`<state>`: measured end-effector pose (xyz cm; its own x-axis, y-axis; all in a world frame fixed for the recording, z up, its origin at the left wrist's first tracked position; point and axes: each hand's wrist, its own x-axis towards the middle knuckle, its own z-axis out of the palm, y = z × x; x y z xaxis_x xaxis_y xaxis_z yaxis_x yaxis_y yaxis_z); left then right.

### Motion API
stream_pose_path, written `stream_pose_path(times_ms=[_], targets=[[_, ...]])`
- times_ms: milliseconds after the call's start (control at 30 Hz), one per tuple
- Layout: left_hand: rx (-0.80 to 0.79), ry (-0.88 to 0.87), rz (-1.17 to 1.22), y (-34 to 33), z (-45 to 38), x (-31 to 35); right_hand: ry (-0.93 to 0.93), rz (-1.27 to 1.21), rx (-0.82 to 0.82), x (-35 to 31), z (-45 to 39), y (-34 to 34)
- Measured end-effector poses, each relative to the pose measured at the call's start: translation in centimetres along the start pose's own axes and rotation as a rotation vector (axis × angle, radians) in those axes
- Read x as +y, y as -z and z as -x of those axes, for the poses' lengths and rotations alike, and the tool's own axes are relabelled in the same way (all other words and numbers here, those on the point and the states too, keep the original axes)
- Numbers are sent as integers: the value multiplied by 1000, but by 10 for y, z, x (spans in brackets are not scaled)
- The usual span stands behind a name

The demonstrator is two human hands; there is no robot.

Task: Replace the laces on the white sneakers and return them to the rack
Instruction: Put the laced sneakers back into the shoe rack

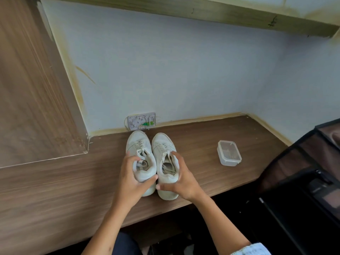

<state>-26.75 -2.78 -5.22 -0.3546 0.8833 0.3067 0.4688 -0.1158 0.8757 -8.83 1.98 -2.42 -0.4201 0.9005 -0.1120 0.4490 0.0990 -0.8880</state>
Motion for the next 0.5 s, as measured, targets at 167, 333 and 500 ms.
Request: stream_pose_path(times_ms=[167,333,500], targets=[[59,89,59,-14,2,-6,38,-24,104,0,-3,-7],[86,105,76,-11,-1,-8,5,-55,185,-5,-10,-20],[114,69,100,-10,1,1,39,-88,334,-20,-3,-17]])
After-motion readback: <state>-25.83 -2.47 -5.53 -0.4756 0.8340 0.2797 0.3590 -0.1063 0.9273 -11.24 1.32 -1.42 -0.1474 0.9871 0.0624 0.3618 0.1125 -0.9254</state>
